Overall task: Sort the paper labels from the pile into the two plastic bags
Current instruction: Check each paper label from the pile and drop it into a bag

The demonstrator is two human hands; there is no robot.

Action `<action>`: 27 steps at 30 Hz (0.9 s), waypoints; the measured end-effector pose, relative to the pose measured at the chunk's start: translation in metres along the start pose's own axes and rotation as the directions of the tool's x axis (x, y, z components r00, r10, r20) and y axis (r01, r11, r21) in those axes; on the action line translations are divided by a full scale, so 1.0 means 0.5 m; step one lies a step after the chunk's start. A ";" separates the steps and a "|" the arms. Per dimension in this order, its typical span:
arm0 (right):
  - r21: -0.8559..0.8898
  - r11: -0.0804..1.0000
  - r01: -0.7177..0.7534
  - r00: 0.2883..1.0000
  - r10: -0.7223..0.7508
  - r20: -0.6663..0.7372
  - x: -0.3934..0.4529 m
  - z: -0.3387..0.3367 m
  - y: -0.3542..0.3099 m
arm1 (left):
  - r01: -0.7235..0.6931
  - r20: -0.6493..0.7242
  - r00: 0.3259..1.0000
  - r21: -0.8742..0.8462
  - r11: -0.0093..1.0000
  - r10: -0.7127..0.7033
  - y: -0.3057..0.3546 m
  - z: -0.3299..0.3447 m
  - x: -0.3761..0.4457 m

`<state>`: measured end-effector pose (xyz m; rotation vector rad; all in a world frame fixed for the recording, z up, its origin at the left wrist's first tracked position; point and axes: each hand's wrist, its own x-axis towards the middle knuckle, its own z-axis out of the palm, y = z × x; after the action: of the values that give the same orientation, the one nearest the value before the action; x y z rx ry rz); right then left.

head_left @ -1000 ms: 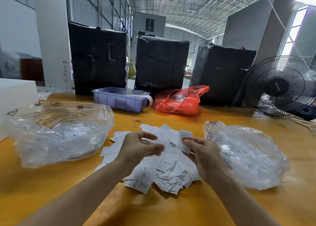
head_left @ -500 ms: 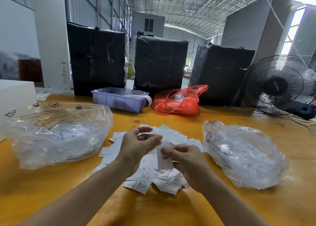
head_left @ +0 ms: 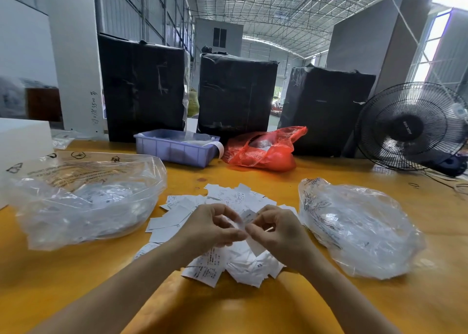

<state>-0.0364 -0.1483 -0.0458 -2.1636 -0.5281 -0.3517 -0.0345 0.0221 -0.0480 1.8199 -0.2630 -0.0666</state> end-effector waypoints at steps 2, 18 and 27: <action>0.006 1.000 0.010 1.000 -0.010 0.021 0.000 -0.001 0.001 | -0.006 0.000 1.000 -0.003 1.000 0.006 0.000 0.001 -0.001; 0.766 0.613 -0.191 0.895 0.429 -0.120 0.011 -0.031 -0.003 | 0.138 -0.113 0.981 -0.143 0.980 -0.154 -0.001 0.010 0.009; 0.669 0.733 -0.122 0.959 0.261 -0.112 0.002 -0.019 -0.012 | 0.117 -0.069 0.990 -0.120 0.986 -0.125 0.002 0.014 0.007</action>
<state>-0.0390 -0.1525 -0.0357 -1.4497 -0.2475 -0.2156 -0.0328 0.0144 -0.0485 1.7177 -0.0923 -0.0956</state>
